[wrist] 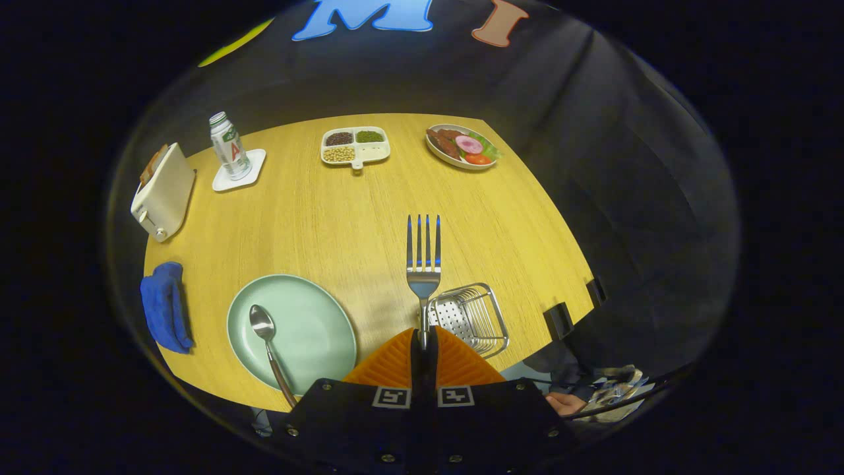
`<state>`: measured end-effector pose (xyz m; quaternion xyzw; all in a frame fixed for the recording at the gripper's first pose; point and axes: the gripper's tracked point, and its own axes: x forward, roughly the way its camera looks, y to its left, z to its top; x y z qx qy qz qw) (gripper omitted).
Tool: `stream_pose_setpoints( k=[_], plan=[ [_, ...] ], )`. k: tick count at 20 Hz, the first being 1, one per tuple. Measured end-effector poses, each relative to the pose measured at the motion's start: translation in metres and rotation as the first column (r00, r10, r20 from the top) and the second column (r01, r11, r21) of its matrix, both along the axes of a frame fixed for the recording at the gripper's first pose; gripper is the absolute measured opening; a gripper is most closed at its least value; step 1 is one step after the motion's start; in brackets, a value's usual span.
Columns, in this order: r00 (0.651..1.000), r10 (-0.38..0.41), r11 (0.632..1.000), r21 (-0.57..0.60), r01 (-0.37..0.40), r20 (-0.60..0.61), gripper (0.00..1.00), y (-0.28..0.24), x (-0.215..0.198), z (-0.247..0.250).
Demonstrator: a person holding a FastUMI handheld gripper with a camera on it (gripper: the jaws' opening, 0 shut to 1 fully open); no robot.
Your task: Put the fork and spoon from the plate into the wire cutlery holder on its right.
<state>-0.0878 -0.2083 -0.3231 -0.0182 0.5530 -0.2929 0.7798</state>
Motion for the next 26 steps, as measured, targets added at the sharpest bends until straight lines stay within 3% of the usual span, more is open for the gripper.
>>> stream_pose_setpoints(
  k=[8, 14, 20, 26],
  plan=[
    [0.986, -0.13, 0.99, 0.042, 0.135, -0.106, 0.0, -0.021, -0.043, -0.017],
    [0.964, -0.153, 0.98, 0.094, 0.177, -0.215, 0.01, -0.018, -0.066, -0.037],
    [0.958, -0.144, 0.97, 0.155, 0.186, -0.249, 0.01, -0.016, -0.064, -0.048],
    [0.971, -0.108, 0.978, 0.151, 0.143, -0.215, 0.11, -0.02, -0.051, -0.043]
  ],
)
